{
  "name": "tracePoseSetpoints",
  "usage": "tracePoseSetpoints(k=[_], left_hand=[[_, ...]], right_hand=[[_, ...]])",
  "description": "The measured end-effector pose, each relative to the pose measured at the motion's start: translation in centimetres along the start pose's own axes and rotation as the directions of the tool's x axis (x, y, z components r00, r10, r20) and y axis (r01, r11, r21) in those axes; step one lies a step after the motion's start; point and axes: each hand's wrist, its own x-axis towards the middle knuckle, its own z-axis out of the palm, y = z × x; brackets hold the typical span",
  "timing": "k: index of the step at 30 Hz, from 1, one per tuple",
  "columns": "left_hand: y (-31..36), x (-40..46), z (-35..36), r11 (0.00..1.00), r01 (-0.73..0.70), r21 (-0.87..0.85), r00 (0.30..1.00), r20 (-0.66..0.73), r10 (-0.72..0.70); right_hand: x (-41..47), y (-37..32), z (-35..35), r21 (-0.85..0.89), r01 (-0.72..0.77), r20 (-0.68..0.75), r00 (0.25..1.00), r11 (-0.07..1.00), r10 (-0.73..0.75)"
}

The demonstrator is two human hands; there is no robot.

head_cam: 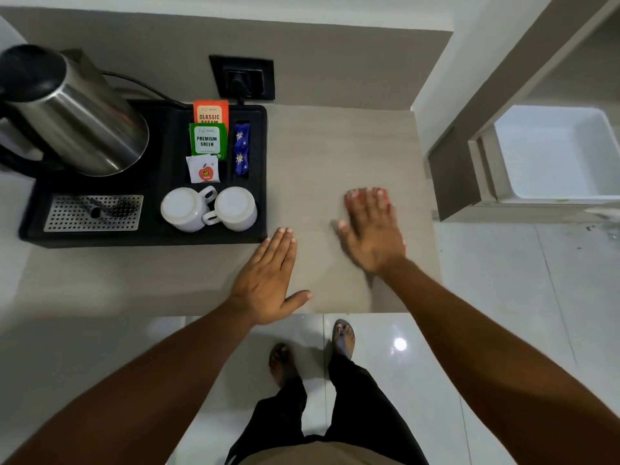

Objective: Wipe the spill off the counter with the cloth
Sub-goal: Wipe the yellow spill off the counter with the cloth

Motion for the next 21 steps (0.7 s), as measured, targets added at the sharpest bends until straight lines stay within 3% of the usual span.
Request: tracePoseSetpoints(k=[2, 4, 9, 14, 17, 21], left_hand=[[-0.1, 0.0, 0.5, 1.0, -0.006, -0.004, 0.999, -0.042, 0.006], [-0.4, 0.0, 0.9, 1.0, -0.008, -0.01, 0.998, -0.059, 0.008], [-0.5, 0.1, 0.9, 0.999, -0.021, -0.032, 0.997, -0.08, 0.019], [-0.6, 0.3, 0.8, 0.997, -0.02, -0.073, 0.997, -0.079, 0.015], [-0.6, 0.2, 0.9, 0.996, -0.033, -0.078, 0.996, -0.088, 0.026], [-0.6, 0.3, 0.9, 0.997, -0.025, -0.071, 0.996, -0.09, 0.019]], right_hand=[[-2.4, 0.1, 1.0, -0.072, 0.178, 0.057, 0.983, 0.981, -0.174], [-3.1, 2.4, 0.5, -0.085, 0.213, 0.075, 0.976, 0.973, -0.207], [4.1, 6.6, -3.6, -0.03, 0.011, -0.006, 1.0, 0.999, -0.011], [14.8, 3.4, -5.0, -0.005, -0.06, -0.026, 0.998, 0.998, 0.06], [16.9, -0.6, -4.3, -0.037, 0.023, -0.022, 0.999, 0.999, -0.024], [11.8, -5.4, -1.1, -0.036, 0.215, -0.016, 0.976, 0.976, -0.216]])
